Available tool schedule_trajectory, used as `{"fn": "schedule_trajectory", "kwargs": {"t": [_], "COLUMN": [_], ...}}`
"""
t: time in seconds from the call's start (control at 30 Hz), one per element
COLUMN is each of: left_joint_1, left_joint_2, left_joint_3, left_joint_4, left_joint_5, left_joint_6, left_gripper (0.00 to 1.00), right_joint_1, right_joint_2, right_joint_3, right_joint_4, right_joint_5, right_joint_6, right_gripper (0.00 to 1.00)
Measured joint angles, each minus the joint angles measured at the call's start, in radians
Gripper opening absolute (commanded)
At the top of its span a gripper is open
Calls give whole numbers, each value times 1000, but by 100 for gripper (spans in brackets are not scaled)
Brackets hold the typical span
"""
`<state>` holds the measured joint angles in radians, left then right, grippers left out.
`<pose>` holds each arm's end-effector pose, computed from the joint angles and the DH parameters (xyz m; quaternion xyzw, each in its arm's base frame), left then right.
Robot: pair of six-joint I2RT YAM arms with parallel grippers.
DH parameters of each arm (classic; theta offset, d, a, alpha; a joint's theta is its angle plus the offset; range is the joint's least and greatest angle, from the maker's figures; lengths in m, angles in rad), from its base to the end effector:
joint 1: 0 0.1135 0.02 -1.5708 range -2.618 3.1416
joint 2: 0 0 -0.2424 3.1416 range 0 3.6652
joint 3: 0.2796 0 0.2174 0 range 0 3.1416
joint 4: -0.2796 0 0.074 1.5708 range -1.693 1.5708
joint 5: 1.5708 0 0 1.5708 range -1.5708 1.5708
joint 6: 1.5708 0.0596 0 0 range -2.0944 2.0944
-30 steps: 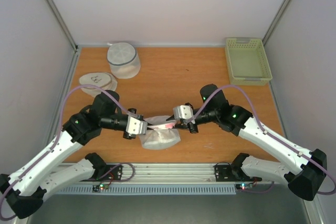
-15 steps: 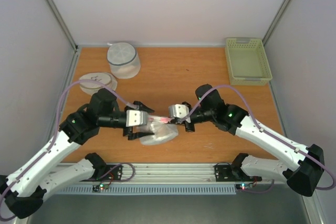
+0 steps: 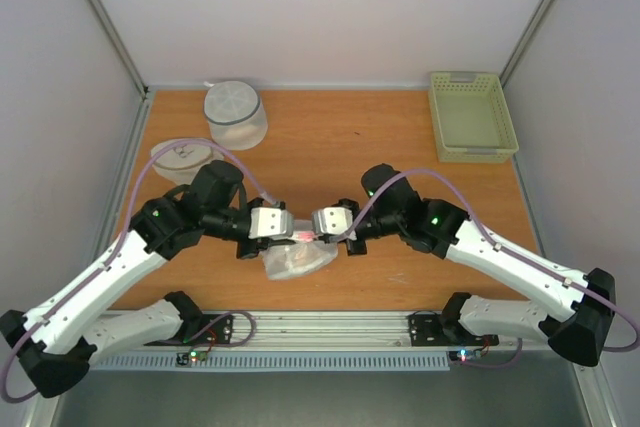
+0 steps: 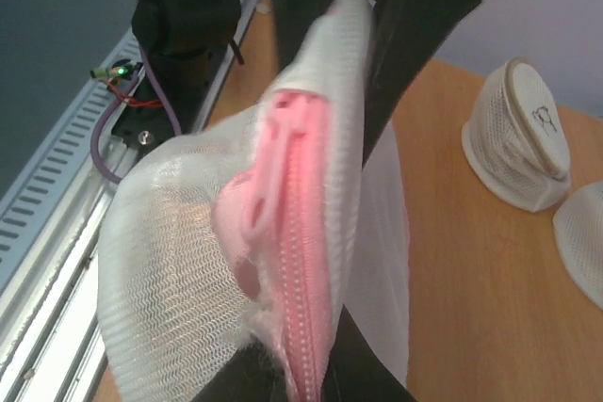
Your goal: Unzip the laundry bag and remove the bra
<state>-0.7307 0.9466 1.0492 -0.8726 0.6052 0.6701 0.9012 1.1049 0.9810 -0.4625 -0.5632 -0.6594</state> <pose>0.1027 -0.1376 0.3056 0.6554 0.5972 -0.2856 0.3636 0.1175 0.1997 0.2949 -0.6889 0.5093 0.2979 0.4211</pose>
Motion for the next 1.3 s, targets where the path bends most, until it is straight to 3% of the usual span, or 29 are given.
{"fn": "schedule_trajectory", "kwargs": {"t": [0.03, 0.07, 0.1, 0.17, 0.23, 0.5, 0.67, 0.83, 0.97, 1.3], "left_joint_1": [0, 0, 0, -1, 0, -1, -2, -5, -5, -5], "left_joint_2": [2, 2, 1, -5, -18, -75, -103, -143, -174, -259], "left_joint_3": [1, 2, 2, 2, -9, -150, -215, -248, -287, -371], "left_joint_4": [-3, -4, -5, -8, 2, 179, 296, 372, 427, 512], "left_joint_5": [-3, -8, -8, -14, -40, -317, -438, -483, -490, -382], "left_joint_6": [2, 3, -1, 1, -8, -55, -69, -92, -109, -165], "left_gripper": [1, 1, 1, 1, 1, 1, 1, 0, 1, 1], "right_joint_1": [2, 4, 8, 14, 20, -10, -13, -13, -13, -35], "right_joint_2": [3, 4, 4, 3, -10, -91, -107, -49, 10, 50], "right_joint_3": [0, 0, 0, 0, 0, 29, 129, 212, 158, 90], "right_joint_4": [-6, -10, -10, 2, 29, 75, 98, 97, 142, 211], "right_joint_5": [10, 13, 20, 41, 109, 341, 301, 201, 133, 68], "right_joint_6": [-4, -6, -11, 3, 39, 251, 455, 639, 796, 943], "right_gripper": [11, 39, 51, 69, 74, 76, 70, 60, 57, 44]}}
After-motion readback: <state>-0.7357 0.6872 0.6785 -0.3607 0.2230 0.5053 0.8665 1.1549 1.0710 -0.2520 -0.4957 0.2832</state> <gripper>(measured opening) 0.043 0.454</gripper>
